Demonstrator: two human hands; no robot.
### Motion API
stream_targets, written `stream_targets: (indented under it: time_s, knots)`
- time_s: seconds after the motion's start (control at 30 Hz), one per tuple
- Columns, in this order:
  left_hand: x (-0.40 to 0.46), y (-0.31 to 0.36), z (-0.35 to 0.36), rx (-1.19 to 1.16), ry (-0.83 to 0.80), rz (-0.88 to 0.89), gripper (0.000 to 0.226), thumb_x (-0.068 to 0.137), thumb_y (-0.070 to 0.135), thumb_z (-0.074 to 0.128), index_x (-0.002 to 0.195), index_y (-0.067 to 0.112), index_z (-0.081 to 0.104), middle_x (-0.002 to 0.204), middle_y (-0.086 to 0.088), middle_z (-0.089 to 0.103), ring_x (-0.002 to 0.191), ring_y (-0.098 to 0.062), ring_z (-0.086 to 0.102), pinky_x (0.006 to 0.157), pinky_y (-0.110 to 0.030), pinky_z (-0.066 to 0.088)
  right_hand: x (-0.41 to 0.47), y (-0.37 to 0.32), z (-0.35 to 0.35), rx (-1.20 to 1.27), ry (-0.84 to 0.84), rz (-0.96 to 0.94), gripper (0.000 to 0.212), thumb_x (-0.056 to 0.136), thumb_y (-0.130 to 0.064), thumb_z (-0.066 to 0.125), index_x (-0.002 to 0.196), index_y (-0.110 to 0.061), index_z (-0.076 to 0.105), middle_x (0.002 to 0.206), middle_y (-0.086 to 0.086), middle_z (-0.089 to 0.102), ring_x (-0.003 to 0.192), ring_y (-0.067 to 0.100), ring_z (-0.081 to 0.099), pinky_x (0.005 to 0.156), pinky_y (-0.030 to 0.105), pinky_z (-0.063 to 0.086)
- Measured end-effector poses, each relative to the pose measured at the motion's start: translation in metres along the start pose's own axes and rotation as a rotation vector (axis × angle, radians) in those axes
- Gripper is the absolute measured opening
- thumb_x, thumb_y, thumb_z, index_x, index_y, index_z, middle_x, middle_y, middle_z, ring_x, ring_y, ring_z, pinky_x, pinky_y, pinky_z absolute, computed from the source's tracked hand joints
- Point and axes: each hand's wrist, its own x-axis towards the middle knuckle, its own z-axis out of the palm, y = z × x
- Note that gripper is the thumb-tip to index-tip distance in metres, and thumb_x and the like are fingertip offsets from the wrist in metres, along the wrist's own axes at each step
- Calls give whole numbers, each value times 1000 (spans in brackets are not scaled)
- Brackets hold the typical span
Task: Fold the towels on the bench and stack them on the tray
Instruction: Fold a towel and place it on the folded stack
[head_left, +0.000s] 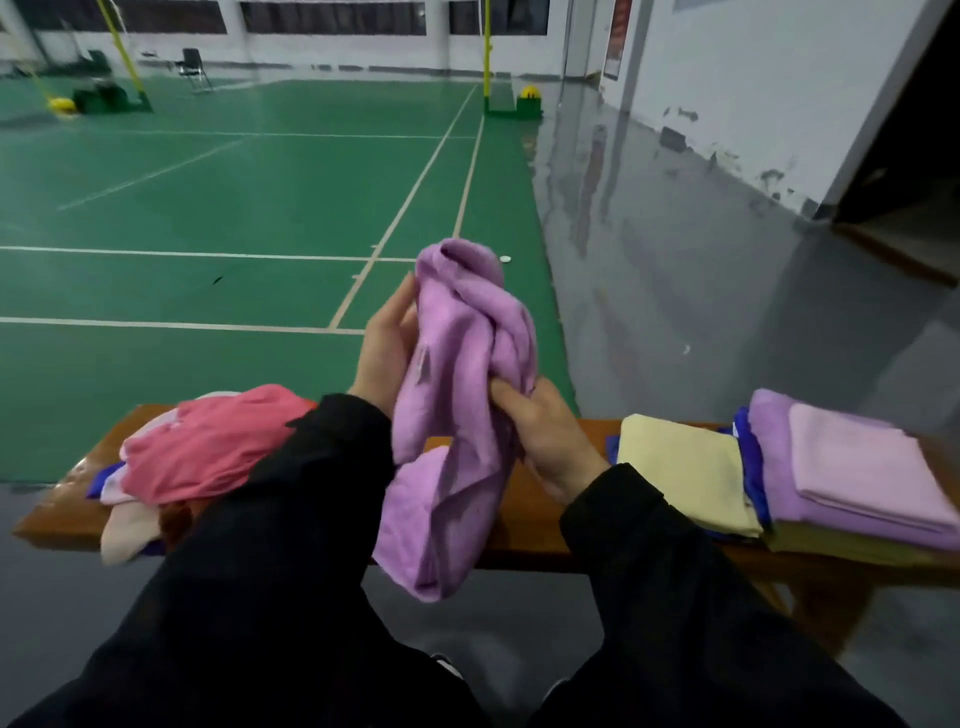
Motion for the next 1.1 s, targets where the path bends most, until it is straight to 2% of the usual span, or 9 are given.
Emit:
stream_targets:
  time_s: [0.13, 0.3, 0.37, 0.5, 0.57, 0.7, 0.77, 0.9, 1.1]
  knots:
    - [4, -89, -46, 353, 104, -323, 15, 84, 17, 70, 82, 15, 56, 67, 7, 60, 74, -5, 54, 63, -16, 44, 7, -11, -12, 177, 331, 15, 10, 95, -24, 72, 96, -14, 75, 107, 14, 75, 99, 26, 70, 95, 47, 58]
    - [-27, -121, -20, 72, -155, -222, 72, 102, 59, 34, 140, 1, 54, 141, -17, 58, 133, -37, 51, 114, -48, 36, 9, -18, -27, 206, 405, 24, 17, 97, -15, 69, 114, -14, 65, 106, 12, 73, 97, 26, 74, 89, 46, 61]
    - [-30, -124, -10, 102, -151, -182, 76, 98, 62, 45, 149, 6, 46, 150, -20, 50, 145, -39, 39, 123, -53, 25, 8, -23, -26, 211, 344, 4, 19, 97, -12, 68, 115, -10, 65, 105, 12, 72, 99, 25, 75, 86, 39, 60]
    - [-20, -120, -10, 442, -11, -59, 44, 102, 40, 57, 128, 5, 65, 123, -13, 72, 121, -26, 66, 110, -44, 47, 7, -25, -23, 53, 266, 46, 20, 94, -15, 71, 113, -9, 66, 105, 13, 72, 101, 26, 73, 85, 35, 60]
    - [-16, -108, -6, 664, 133, 50, 50, 106, 46, 46, 100, 5, 73, 91, -5, 76, 89, -16, 72, 81, -33, 56, 8, -25, -24, 16, 258, 66, 22, 93, -17, 73, 111, -6, 67, 106, 21, 71, 99, 35, 73, 81, 40, 61]
    - [-11, -76, 0, 983, 441, 290, 65, 108, 50, 30, 79, 1, 60, 68, -3, 56, 59, -10, 48, 57, -26, 42, 4, -18, -44, 340, 202, 164, 38, 90, -18, 76, 120, 0, 63, 119, 26, 68, 108, 38, 68, 94, 45, 59]
    - [-8, -59, 0, 761, 520, 350, 64, 108, 52, 32, 85, 0, 63, 82, -4, 66, 72, -11, 60, 67, -24, 48, -2, -9, -57, 530, 165, 225, 29, 93, -21, 73, 117, -7, 65, 120, 21, 68, 113, 36, 64, 102, 46, 54]
    - [1, -34, -18, -141, 160, 70, 73, 98, 69, 39, 124, 7, 67, 123, -19, 69, 115, -34, 67, 100, -45, 51, -20, 19, -66, 621, 197, 253, 34, 98, -26, 63, 124, -6, 71, 122, 15, 72, 107, 28, 70, 100, 43, 52]
    - [-38, -106, -59, -297, 32, -256, 81, 97, 65, 47, 142, -2, 53, 143, -30, 52, 131, -40, 53, 112, -54, 42, -19, 25, -65, 625, 107, 297, 31, 97, -24, 64, 119, -1, 65, 125, 22, 67, 120, 35, 64, 107, 52, 49]
